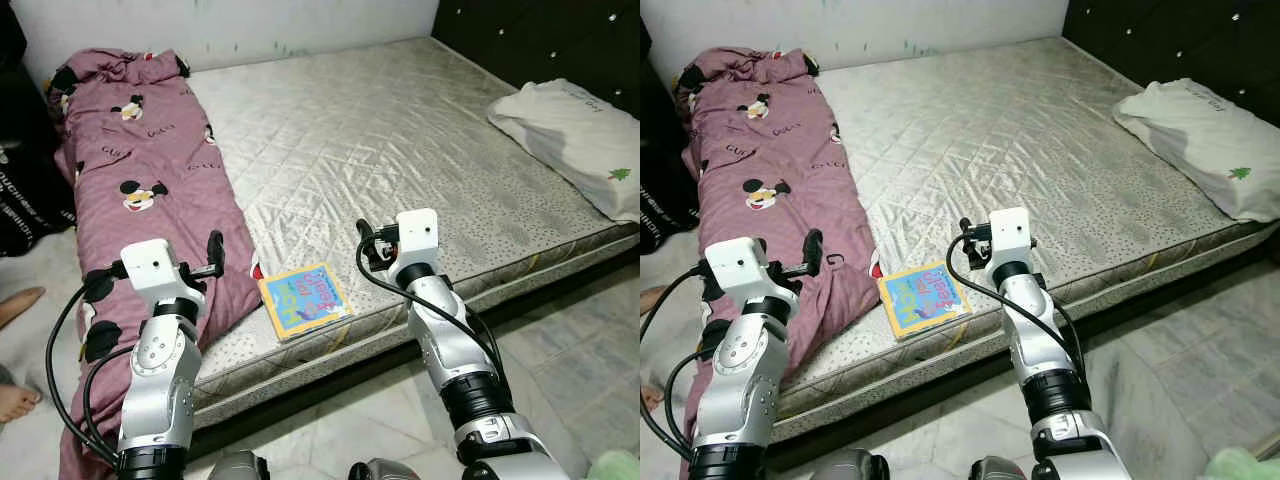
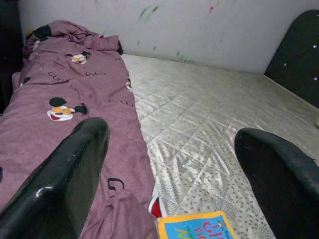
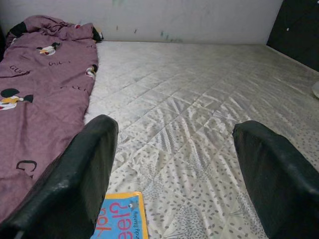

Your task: Clean up the room

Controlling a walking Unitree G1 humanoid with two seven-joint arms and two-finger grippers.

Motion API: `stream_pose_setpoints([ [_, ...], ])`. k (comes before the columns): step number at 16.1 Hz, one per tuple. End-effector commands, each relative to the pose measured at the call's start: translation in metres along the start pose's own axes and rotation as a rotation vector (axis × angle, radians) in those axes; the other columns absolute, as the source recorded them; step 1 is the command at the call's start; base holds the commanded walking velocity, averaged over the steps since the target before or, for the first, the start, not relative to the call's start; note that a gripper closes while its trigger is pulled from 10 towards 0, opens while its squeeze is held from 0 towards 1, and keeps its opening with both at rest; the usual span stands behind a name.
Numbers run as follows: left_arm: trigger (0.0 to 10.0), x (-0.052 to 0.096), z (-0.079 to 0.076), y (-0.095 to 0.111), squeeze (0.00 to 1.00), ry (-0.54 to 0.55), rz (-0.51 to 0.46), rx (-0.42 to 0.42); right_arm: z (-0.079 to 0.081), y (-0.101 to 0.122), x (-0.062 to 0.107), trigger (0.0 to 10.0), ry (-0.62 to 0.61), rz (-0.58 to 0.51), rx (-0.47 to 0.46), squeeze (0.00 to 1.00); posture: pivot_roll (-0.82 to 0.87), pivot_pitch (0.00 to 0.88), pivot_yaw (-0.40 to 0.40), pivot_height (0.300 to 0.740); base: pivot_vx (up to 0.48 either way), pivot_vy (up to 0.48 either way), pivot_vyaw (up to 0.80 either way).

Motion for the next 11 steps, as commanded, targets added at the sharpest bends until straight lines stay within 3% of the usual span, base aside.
stream_pose_setpoints([
  [1, 10.0, 0.0, -0.0027, 0.0065, 0.0, -0.014, -0.024, 0.003, -0.0018, -0.0002, -0.0005, 10.0, -0.005, 0.007, 0.002, 0.0, 0.07, 0.039, -0.005, 0.74, 0.296, 0.0, 0.0],
  [8, 10.0, 0.0, -0.0022, 0.0048, 0.0, -0.013, -0.016, 0.0, -0.0018, 0.0004, -0.001, 10.0, -0.005, 0.005, 0.003, 0.0, 0.07, 0.043, -0.004, 0.74, 0.32, 0.0, 0.0],
  [11, 10.0, -0.0005, -0.0014, 0.0039, 0.0, -0.002, -0.01, -0.007, -0.0034, 0.0006, -0.0012, 10.0, -0.011, 0.002, 0.005, 0.0, 0.07, 0.043, -0.004, 0.74, 0.081, 0.0, 0.0],
])
Point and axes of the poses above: a point about 5 cm out from each wrist's last joint towards the gripper, its own x axis pointing back from the gripper into the wrist, its own y axis along the axis of the wrist's last joint, z = x × y, the point moved 6 cm from there along -x, pointing out of the wrist towards the gripper, and after that the axes turned 10 degrees about -x, right-handed, at the moved point
